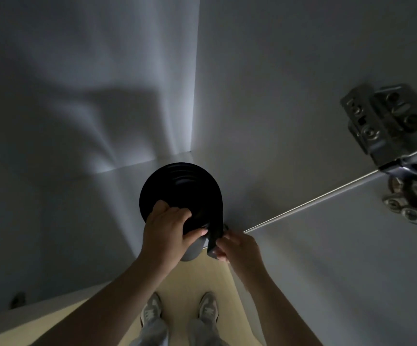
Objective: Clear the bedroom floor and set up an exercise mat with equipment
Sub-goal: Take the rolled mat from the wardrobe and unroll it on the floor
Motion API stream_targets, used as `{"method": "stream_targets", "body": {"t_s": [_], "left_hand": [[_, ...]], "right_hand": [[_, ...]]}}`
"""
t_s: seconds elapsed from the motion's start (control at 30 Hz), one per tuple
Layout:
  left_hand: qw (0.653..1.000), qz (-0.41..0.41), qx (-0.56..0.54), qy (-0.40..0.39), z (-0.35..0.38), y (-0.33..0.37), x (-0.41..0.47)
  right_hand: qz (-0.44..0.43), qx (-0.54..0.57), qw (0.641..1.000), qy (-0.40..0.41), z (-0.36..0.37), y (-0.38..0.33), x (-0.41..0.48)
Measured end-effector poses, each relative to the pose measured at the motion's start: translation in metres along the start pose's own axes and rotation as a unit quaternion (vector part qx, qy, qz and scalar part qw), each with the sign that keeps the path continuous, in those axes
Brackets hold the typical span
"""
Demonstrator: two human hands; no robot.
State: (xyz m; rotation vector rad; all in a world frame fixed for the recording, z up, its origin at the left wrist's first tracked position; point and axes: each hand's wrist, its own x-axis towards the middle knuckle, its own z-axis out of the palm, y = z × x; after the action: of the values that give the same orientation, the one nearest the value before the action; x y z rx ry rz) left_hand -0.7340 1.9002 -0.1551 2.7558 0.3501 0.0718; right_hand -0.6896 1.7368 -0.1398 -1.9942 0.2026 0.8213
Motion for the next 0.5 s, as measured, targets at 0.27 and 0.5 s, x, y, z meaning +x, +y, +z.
{"method": "stream_targets", "body": {"t_s": [0.27,0.5], "left_hand": [[0.988,0.044,-0.147,-0.027,-0.009,-0.009,-0.018],[0.957,-0.029,-0.287,-0.025,-0.027,-0.014,-0.034]], "right_hand": [[0.098,0.069,0.992,-0.042,0.004,-0.021,0.017],[0.012,-0.148,0.989,-0.024,0.009,-0.023,0.025]]}}
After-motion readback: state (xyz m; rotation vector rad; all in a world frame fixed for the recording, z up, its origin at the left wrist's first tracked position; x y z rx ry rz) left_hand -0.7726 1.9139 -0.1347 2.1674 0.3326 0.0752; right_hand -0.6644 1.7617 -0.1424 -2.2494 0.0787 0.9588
